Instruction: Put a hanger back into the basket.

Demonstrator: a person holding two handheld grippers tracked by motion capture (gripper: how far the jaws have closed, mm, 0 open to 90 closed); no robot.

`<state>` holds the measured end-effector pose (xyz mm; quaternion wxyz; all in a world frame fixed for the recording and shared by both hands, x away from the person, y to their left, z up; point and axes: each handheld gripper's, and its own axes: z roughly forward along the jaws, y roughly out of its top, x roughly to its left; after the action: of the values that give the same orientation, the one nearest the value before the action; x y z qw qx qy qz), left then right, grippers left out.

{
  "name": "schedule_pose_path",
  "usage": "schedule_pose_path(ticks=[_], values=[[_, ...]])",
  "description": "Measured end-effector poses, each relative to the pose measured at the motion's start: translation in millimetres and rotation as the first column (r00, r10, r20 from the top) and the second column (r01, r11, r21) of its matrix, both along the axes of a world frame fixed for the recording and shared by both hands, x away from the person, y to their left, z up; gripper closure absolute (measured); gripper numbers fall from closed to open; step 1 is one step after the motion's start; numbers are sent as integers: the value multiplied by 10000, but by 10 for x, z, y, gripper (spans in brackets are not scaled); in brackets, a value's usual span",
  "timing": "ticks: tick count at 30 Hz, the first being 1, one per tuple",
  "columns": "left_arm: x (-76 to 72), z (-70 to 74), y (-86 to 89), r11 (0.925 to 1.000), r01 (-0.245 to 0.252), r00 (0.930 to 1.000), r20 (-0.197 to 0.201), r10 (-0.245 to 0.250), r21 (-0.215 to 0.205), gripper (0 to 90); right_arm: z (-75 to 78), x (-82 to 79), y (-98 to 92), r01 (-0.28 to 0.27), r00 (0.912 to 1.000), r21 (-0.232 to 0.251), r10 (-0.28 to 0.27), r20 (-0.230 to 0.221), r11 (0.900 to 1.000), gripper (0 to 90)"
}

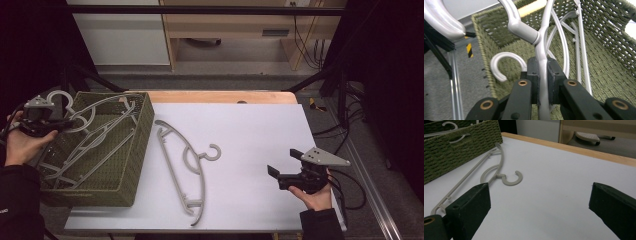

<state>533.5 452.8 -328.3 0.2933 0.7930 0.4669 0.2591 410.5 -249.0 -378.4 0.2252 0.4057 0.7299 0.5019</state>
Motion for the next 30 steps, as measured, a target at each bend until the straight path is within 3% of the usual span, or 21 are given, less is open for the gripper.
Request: schedule_pose_path(ticks=[3, 14, 17, 20, 27, 30], values=[[-6, -94, -12, 9996, -68, 10000, 42, 69, -258, 825, 2, -2, 3, -8, 10000, 17, 8, -13, 10000, 43], [-8, -470, -120, 9996, -274, 9988, -421, 268, -118, 818, 14, -11, -4, -30, 10000, 36, 30, 71, 10000, 44], [5, -505, -108, 9986, -327, 9961, -837, 291, -415, 806, 21, -13, -3, -74, 9999, 48, 73, 106, 10000, 44], [-12, -486, -98, 9979, -463, 9951, -900, 420, -457, 786, 26, -18, -3, -53, 9999, 91, 52, 113, 9999, 43], [-191, -335, -125, 9954, -566, 9983, -165, 555, -772, 603, 47, -32, -13, -72, 9998, 175, 69, 178, 9998, 43], [-279, -263, -225, 9948, -179, 9995, 226, 203, -1002, 556, 53, -36, -10, -78, 9998, 181, 74, 208, 9998, 42]])
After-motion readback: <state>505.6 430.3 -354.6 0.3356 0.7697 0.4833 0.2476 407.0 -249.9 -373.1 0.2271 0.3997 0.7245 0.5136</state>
